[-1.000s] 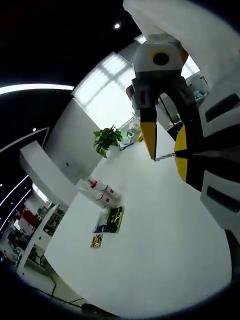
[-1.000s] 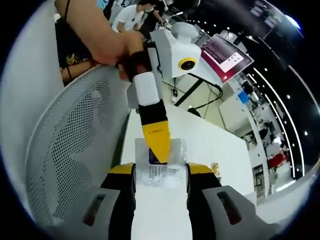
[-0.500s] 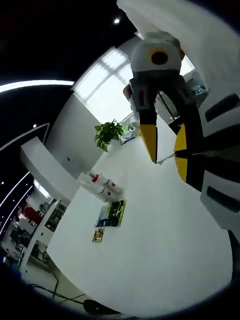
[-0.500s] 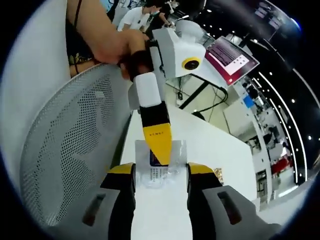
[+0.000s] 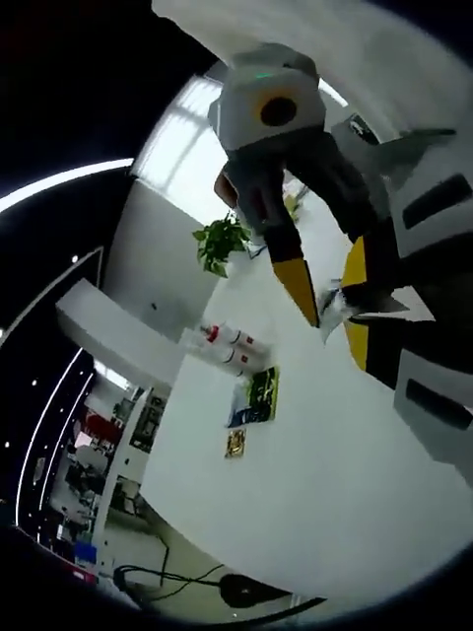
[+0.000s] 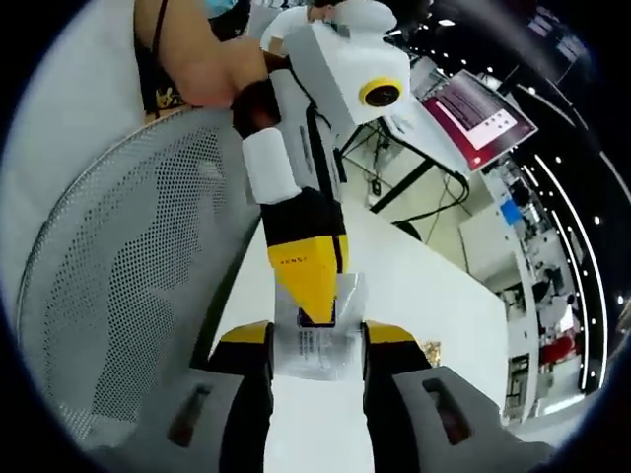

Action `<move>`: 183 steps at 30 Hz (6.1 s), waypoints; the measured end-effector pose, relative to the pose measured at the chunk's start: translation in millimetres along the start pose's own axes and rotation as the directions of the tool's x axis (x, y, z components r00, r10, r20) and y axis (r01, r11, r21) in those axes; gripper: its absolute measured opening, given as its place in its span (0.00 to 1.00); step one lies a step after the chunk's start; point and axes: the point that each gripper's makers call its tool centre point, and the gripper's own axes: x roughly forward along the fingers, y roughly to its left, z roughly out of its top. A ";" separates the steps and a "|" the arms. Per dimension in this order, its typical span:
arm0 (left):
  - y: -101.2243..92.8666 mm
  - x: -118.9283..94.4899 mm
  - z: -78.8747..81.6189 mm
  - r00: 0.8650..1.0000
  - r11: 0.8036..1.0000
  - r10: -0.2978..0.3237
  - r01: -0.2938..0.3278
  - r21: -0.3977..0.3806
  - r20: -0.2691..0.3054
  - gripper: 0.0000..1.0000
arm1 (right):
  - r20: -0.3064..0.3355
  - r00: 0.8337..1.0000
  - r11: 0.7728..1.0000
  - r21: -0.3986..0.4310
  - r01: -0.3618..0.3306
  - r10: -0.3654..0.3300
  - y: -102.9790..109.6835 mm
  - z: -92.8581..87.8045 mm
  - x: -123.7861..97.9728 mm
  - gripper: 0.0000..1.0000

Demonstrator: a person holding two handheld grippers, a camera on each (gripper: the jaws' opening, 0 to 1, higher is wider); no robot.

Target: Arrange the skincare products in the storage area until every visible bottle or jar stands upright without overlapping.

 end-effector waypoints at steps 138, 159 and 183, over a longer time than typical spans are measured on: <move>42.6 -1.6 -15.5 0.960 0.940 0.267 -0.241 0.240 -0.082 0.11 | -0.191 0.947 0.888 0.433 -0.156 0.260 -182.5 -166.0 192.0 0.37; 39.7 1.3 -22.7 0.960 0.941 0.255 -0.218 0.260 -0.118 0.11 | -0.143 0.963 0.893 0.424 -0.148 0.227 -195.0 -145.0 181.8 0.15; 47.2 1.2 -24.8 0.956 0.942 0.266 -0.231 0.244 -0.121 0.11 | -0.112 0.971 0.847 0.517 -0.124 0.211 -207.4 -132.4 179.6 0.13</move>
